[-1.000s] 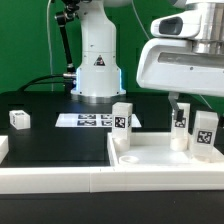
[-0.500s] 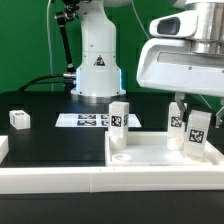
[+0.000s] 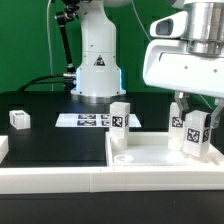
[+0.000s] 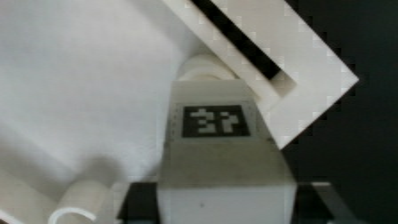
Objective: Assemble square table
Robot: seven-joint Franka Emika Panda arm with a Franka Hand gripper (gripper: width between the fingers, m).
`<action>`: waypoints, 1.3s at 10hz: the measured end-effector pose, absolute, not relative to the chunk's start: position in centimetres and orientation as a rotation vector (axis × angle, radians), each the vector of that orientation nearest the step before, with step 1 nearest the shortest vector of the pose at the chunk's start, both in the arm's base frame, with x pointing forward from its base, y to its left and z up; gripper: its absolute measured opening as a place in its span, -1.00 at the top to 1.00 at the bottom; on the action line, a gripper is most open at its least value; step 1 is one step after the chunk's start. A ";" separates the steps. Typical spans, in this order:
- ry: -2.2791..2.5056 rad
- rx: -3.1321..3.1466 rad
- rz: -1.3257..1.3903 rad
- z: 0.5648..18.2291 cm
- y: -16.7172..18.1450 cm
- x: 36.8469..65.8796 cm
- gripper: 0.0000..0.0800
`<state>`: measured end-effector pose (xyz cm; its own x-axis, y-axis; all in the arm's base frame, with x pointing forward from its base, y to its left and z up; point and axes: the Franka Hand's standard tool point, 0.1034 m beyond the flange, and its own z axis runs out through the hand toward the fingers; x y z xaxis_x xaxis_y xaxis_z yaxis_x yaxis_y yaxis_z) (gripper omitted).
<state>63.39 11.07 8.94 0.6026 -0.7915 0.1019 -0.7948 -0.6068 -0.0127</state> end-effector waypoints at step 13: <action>-2.387 2.040 0.149 8.8 11.3 62.8 0.27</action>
Offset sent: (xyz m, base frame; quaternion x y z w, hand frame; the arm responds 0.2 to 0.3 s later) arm -0.0074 -0.0041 -0.0042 -0.0041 0.0104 0.2134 0.9769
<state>62.84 11.29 8.82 -0.1578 -0.9856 0.0602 -0.9855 0.1533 -0.0729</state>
